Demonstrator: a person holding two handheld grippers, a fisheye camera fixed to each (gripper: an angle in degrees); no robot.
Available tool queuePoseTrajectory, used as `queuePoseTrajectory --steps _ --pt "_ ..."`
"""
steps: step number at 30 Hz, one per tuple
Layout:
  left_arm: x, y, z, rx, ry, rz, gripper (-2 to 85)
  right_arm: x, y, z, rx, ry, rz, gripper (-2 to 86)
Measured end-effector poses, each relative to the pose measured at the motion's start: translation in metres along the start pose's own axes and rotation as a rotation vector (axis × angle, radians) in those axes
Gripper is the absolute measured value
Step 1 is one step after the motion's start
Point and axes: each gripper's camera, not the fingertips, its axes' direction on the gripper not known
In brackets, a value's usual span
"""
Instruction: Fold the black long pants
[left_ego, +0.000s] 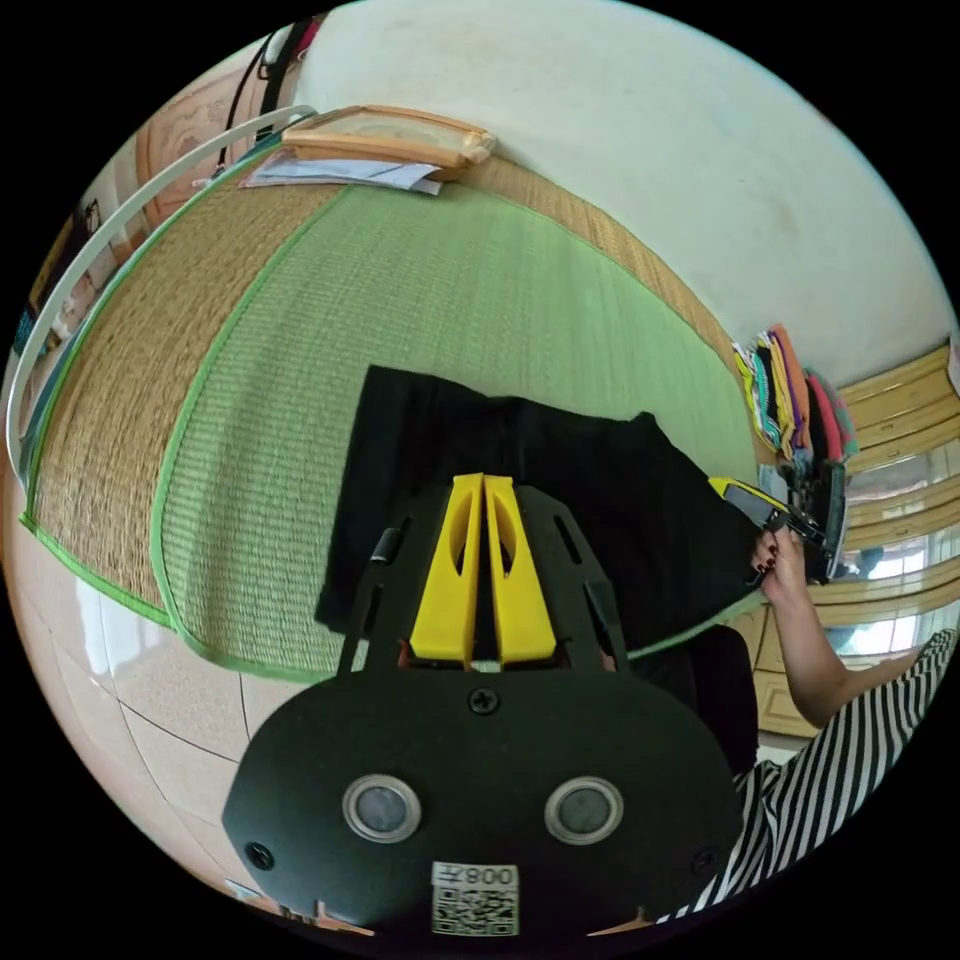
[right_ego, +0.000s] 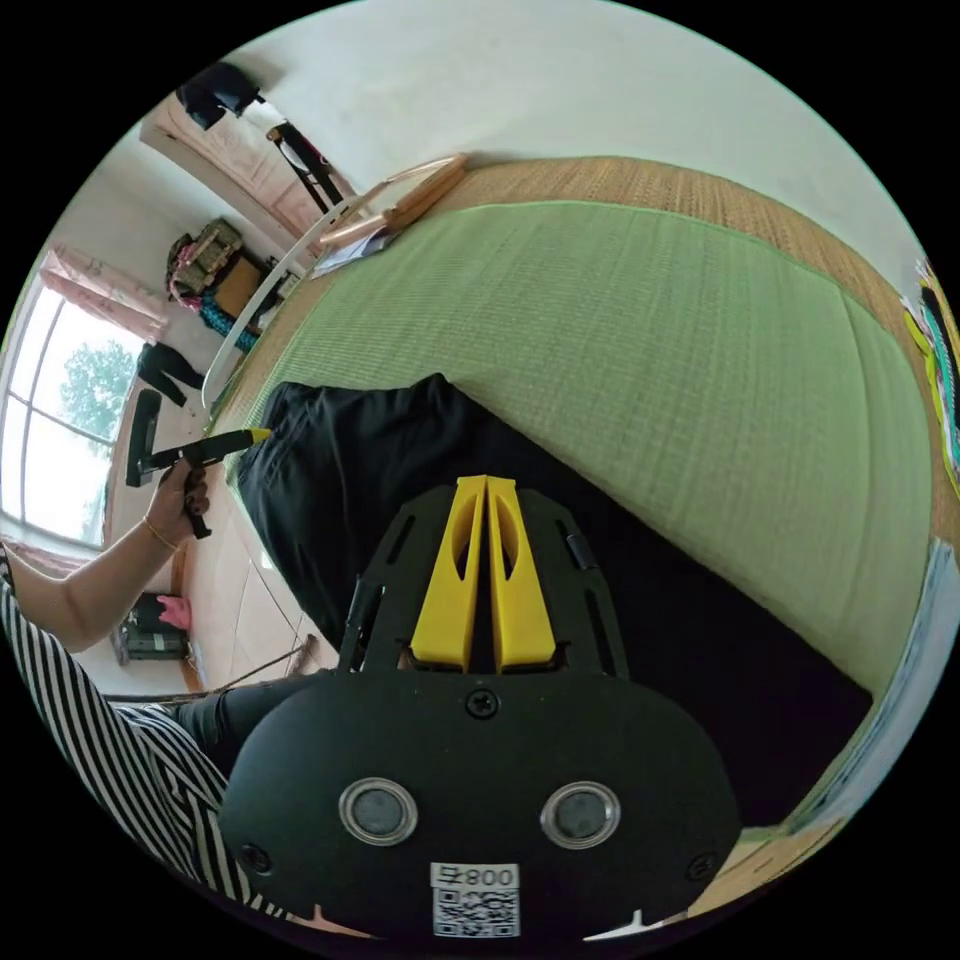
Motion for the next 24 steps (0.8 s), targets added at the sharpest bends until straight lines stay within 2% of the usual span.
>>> queuePoseTrajectory --steps 5,12,16,19,24 --pt "0.024 0.018 -0.008 -0.129 -0.059 0.051 0.1 0.004 0.066 0.018 -0.078 0.092 0.099 0.1" --pt "0.065 0.026 -0.055 -0.074 -0.031 0.102 0.1 -0.015 0.136 0.028 -0.081 0.103 0.126 0.1" --pt "0.082 0.042 -0.057 -0.154 -0.044 0.065 0.1 -0.013 0.178 0.078 -0.219 0.13 0.109 0.1" --pt "0.096 0.048 -0.078 -0.095 0.017 -0.019 0.1 -0.002 0.196 0.092 -0.188 0.07 0.156 0.1" --pt "0.147 0.059 -0.11 -0.073 -0.002 0.034 0.1 -0.007 0.225 0.112 -0.189 0.132 0.072 0.1"
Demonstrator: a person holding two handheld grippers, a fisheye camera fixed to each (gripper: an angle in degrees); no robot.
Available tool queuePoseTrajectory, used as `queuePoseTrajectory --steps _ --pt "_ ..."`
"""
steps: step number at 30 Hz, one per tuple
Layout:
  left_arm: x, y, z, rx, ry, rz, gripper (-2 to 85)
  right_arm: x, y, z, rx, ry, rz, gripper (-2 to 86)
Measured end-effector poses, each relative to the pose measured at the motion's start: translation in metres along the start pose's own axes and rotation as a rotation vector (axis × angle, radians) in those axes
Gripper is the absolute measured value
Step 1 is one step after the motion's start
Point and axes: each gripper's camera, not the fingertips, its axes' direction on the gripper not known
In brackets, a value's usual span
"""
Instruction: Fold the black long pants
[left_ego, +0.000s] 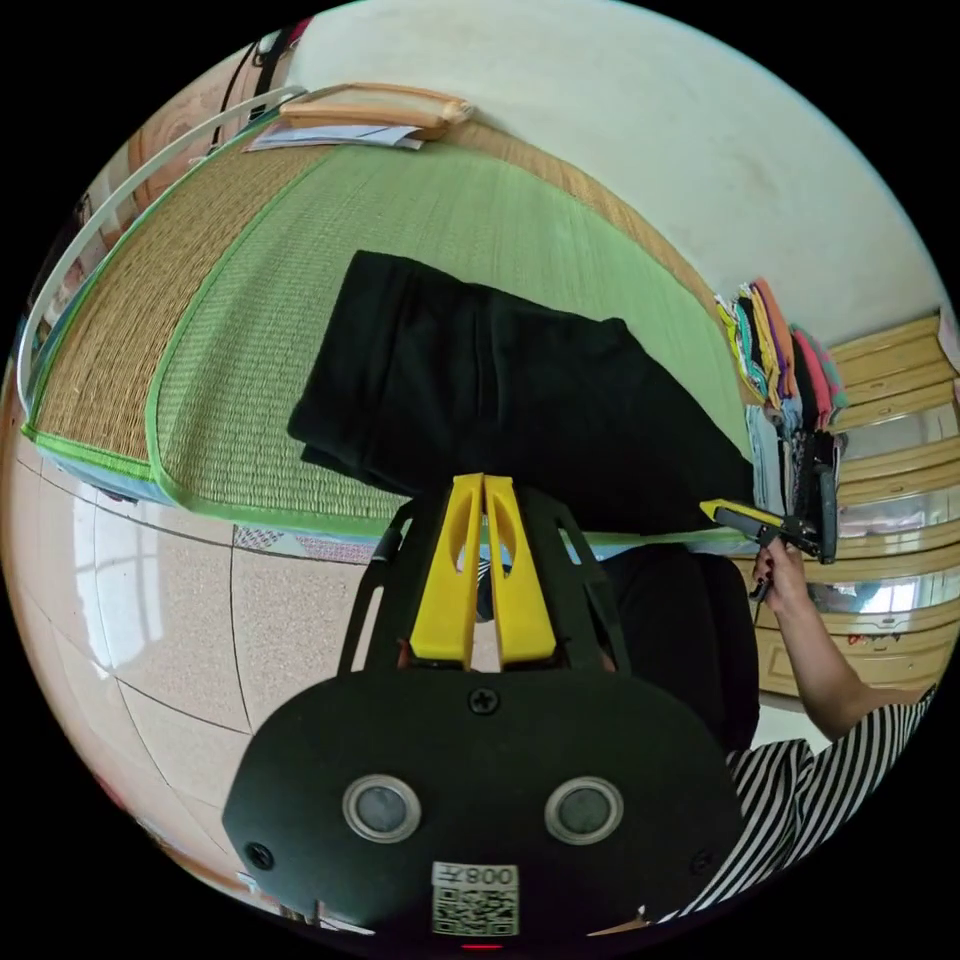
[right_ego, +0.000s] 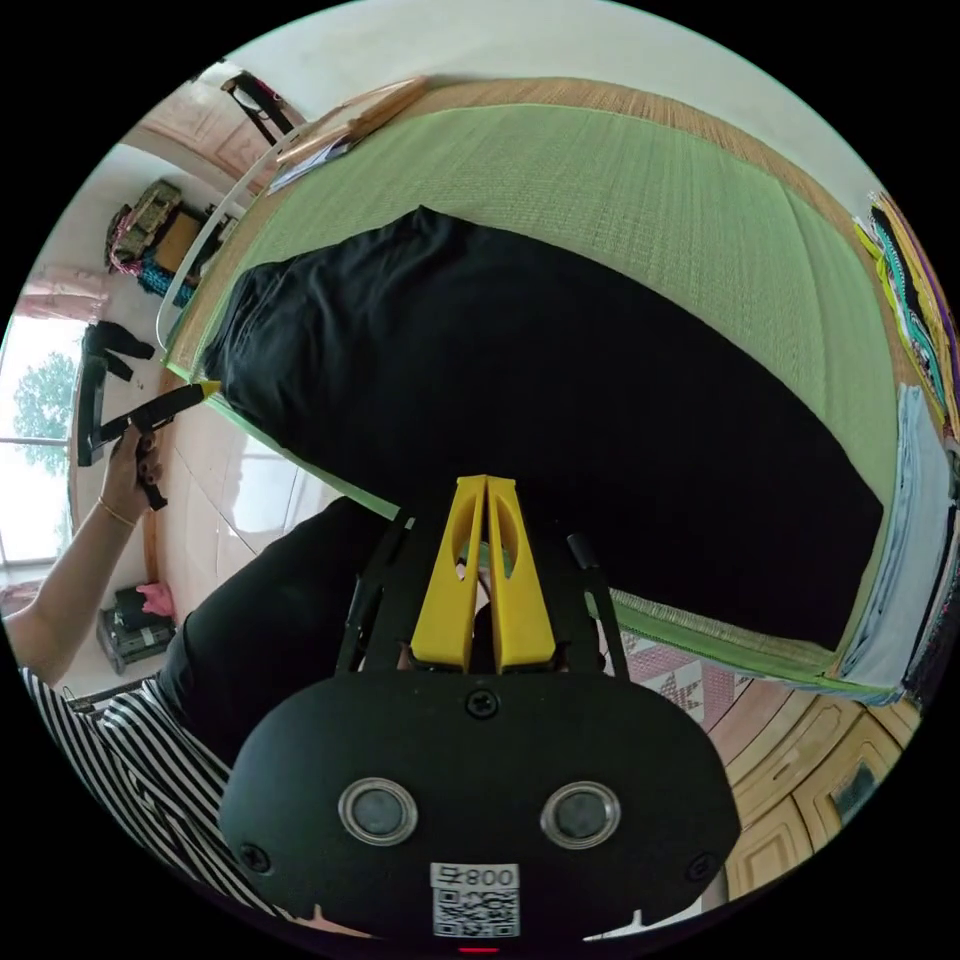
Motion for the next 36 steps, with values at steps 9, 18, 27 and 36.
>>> queuePoseTrajectory --steps 9,18,27,36 --pt "0.094 -0.008 -0.05 -0.036 -0.035 -0.005 0.1 0.029 0.065 0.063 0.049 -0.086 0.055 0.1" --pt "0.229 -0.036 -0.063 -0.18 0.168 0.041 0.2 0.099 0.145 0.133 0.126 -0.229 0.216 0.2" --pt "0.372 -0.072 -0.127 -0.169 0.147 0.264 1.6 0.179 0.249 0.159 0.394 -0.266 0.414 1.7" --pt "0.626 -0.145 -0.113 -0.333 0.359 0.793 7.5 0.266 0.354 0.19 0.52 -0.04 0.705 7.5"
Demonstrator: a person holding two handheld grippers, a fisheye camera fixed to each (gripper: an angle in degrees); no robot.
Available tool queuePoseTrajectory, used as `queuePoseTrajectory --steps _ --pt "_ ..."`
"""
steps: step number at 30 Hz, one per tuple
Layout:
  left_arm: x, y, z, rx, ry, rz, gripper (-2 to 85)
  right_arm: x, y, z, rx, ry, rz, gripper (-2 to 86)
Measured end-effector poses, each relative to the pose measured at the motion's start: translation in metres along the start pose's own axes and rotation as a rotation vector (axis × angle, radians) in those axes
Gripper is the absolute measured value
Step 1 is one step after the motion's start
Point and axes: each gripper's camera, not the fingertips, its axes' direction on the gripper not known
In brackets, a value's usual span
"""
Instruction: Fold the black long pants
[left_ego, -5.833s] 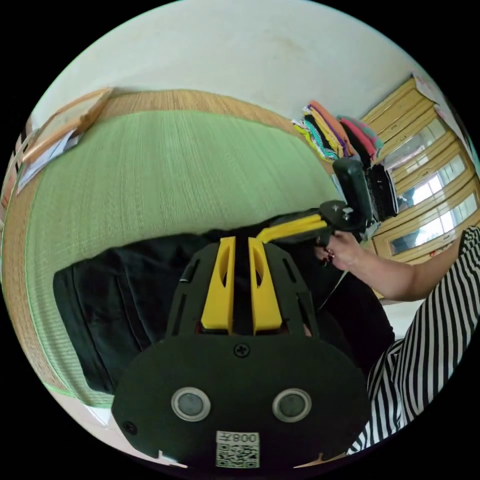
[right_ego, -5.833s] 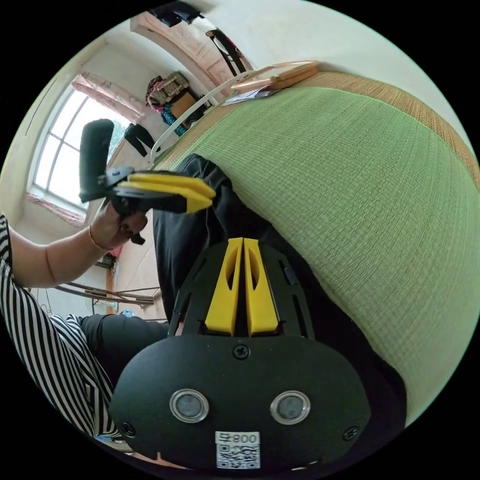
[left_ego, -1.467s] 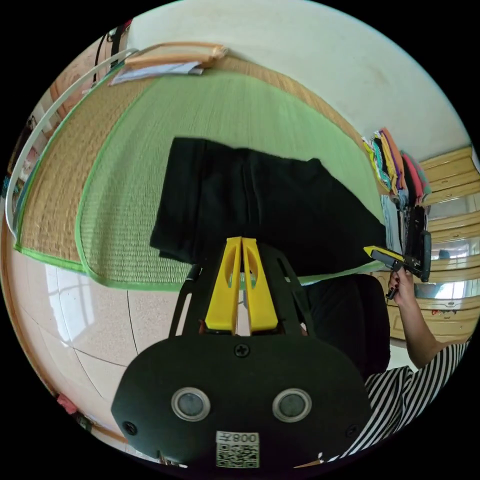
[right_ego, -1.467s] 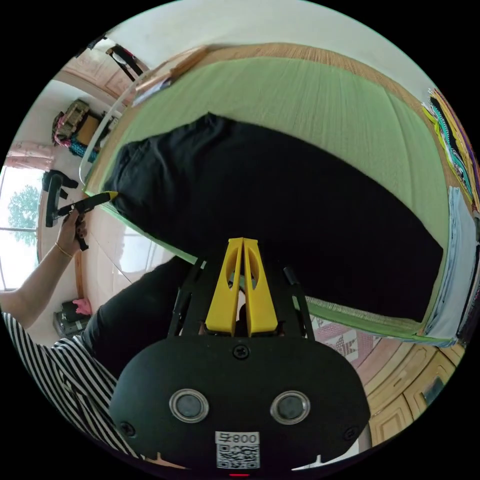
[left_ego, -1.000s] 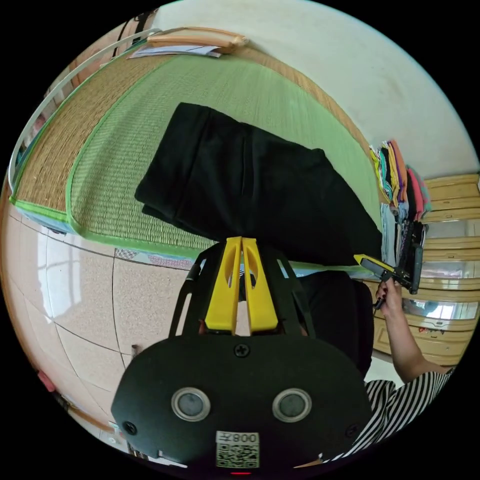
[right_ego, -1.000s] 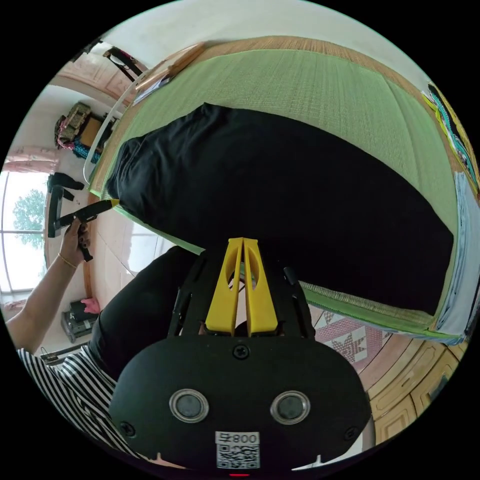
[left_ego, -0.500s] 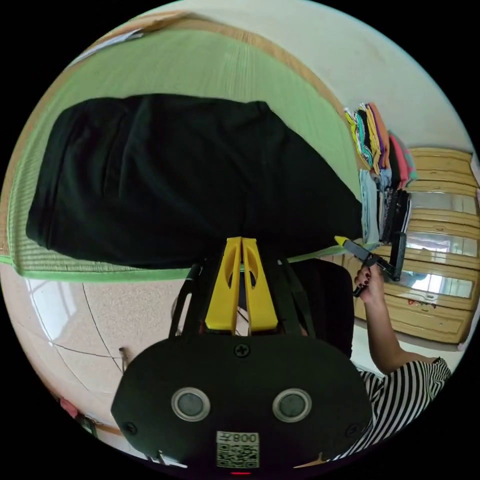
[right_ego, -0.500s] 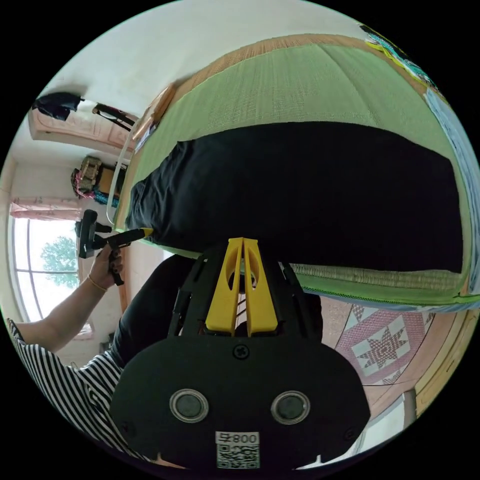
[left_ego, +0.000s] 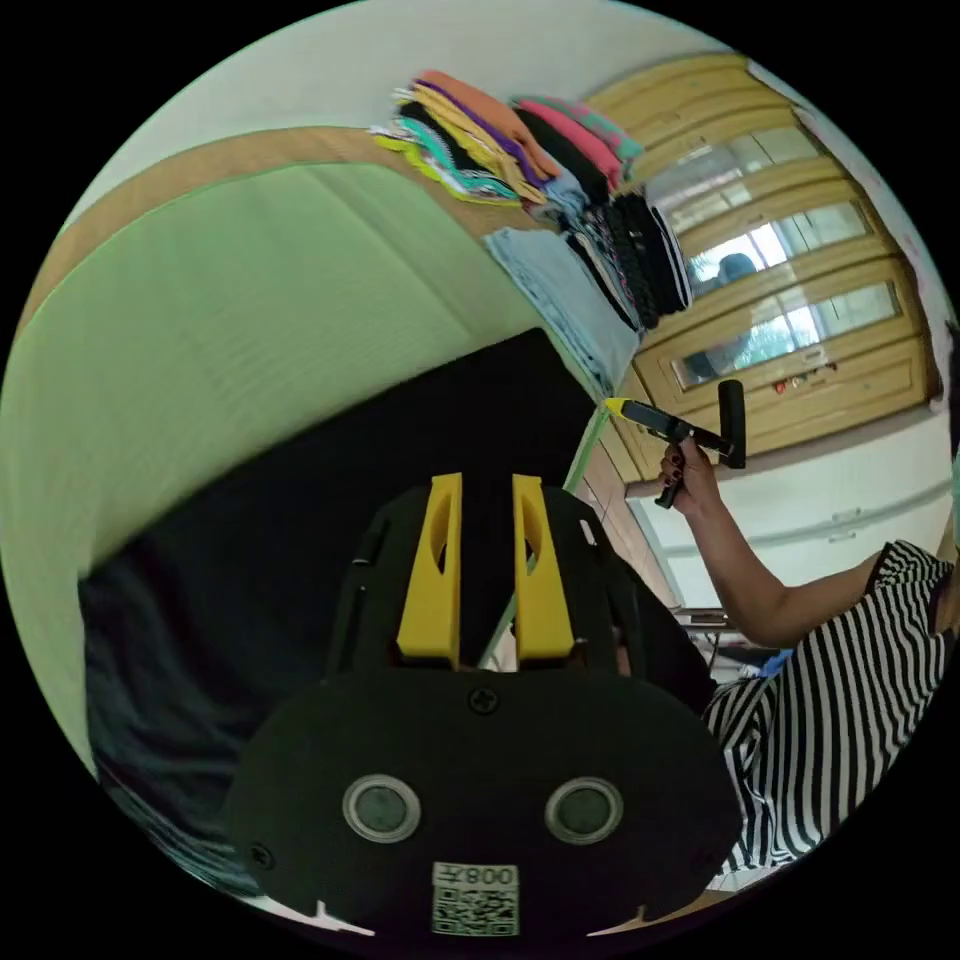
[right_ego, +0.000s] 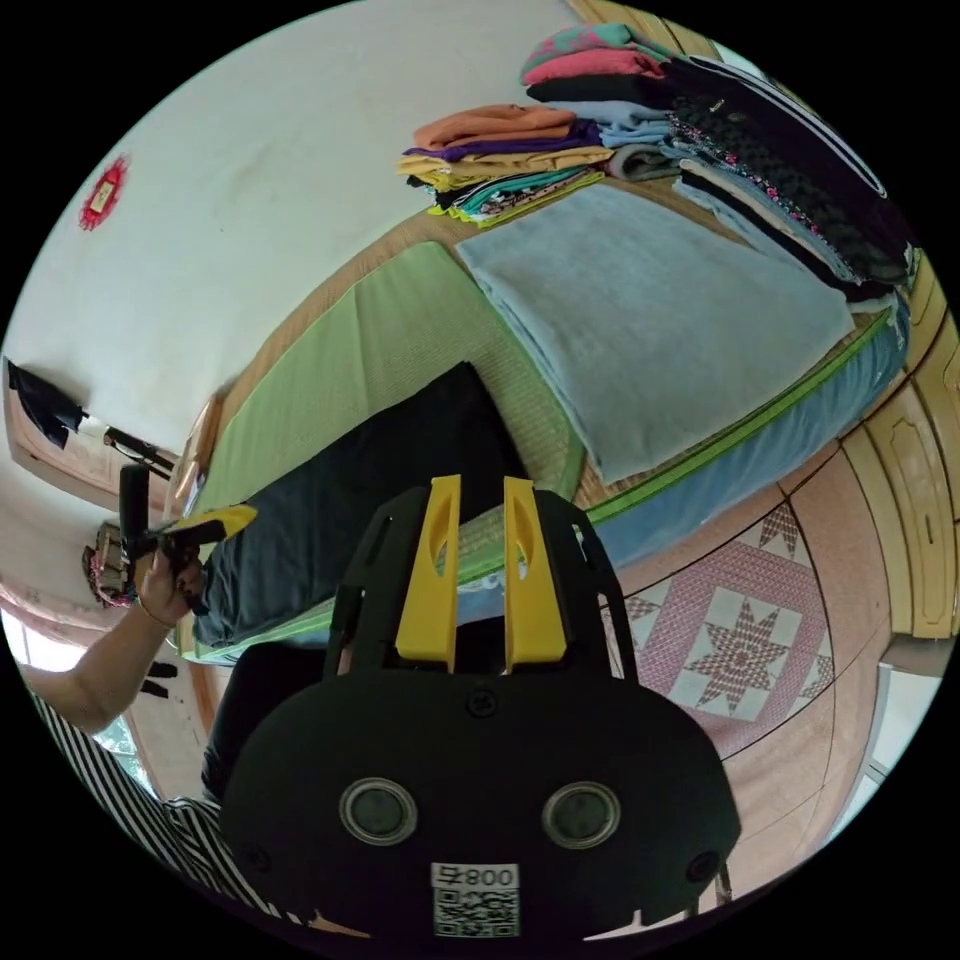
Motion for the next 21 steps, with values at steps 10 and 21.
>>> queuePoseTrajectory --steps 10,21 --pt "0.137 -0.198 0.031 -0.183 -0.073 0.28 8.7 0.031 0.034 0.057 -0.05 0.074 -0.069 7.5" --pt "0.246 -0.3 0.036 -0.303 -0.211 0.418 8.7 0.051 0.057 0.083 -0.057 0.097 -0.097 6.4"
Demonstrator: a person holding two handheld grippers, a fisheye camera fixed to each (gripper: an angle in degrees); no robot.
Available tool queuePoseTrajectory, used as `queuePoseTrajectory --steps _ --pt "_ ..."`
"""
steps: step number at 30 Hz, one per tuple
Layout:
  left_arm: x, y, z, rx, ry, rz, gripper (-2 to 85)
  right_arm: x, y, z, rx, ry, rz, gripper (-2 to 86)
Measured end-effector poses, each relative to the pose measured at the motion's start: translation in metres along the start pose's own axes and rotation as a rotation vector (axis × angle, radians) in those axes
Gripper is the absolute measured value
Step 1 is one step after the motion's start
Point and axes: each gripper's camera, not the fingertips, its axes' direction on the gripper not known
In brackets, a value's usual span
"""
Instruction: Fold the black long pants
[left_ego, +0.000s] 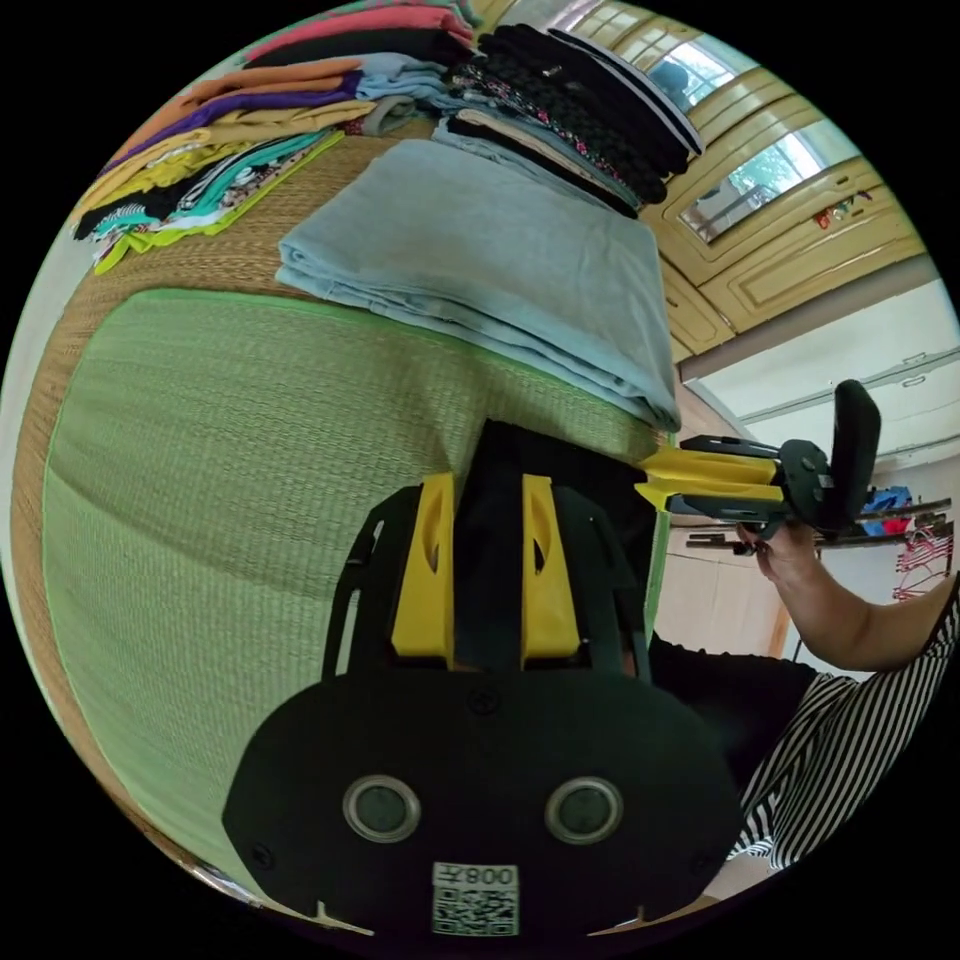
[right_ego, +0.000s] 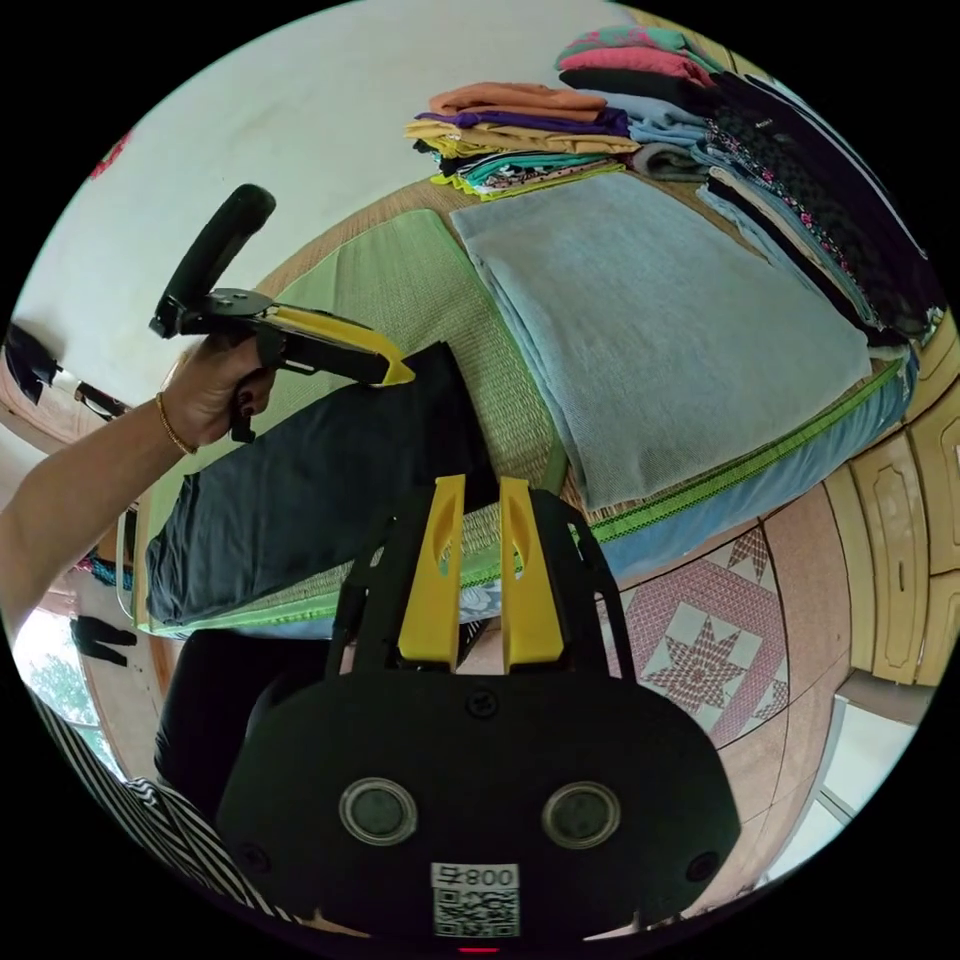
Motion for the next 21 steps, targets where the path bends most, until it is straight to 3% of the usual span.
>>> queuePoseTrajectory --steps 8,21 --pt "0.041 -0.036 -0.043 0.017 -0.071 0.015 6.6 0.006 0.017 0.015 0.034 0.001 0.012 5.2" --pt "0.059 -0.053 -0.095 -0.013 0.045 -0.056 2.9 0.031 0.023 0.019 0.041 -0.193 0.134 1.9"
